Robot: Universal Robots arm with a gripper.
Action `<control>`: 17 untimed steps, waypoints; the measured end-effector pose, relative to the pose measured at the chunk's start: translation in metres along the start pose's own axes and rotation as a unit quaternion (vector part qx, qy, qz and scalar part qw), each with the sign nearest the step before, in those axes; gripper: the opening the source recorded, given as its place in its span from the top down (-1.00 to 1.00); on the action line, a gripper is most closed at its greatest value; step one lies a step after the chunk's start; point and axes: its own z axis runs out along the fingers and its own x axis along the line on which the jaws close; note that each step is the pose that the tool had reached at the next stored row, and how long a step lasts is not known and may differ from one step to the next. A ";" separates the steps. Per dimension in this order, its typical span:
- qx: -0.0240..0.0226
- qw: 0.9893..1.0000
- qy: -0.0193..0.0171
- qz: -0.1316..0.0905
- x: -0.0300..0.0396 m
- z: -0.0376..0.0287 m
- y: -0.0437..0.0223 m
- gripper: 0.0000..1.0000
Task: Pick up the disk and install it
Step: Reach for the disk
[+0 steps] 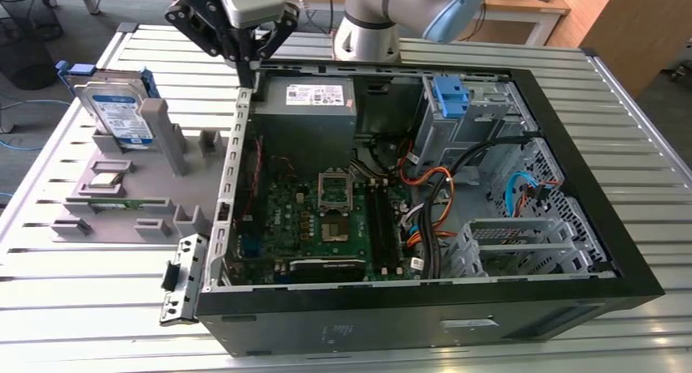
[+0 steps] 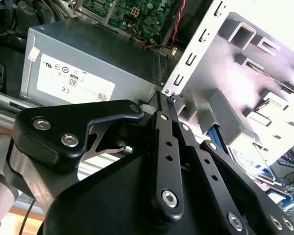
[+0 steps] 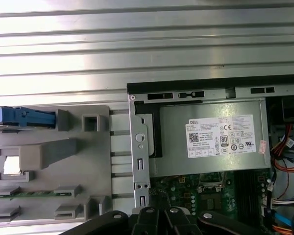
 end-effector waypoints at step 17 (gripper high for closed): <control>0.000 1.000 -0.002 0.000 0.0321 0.0012 -0.0024 0.79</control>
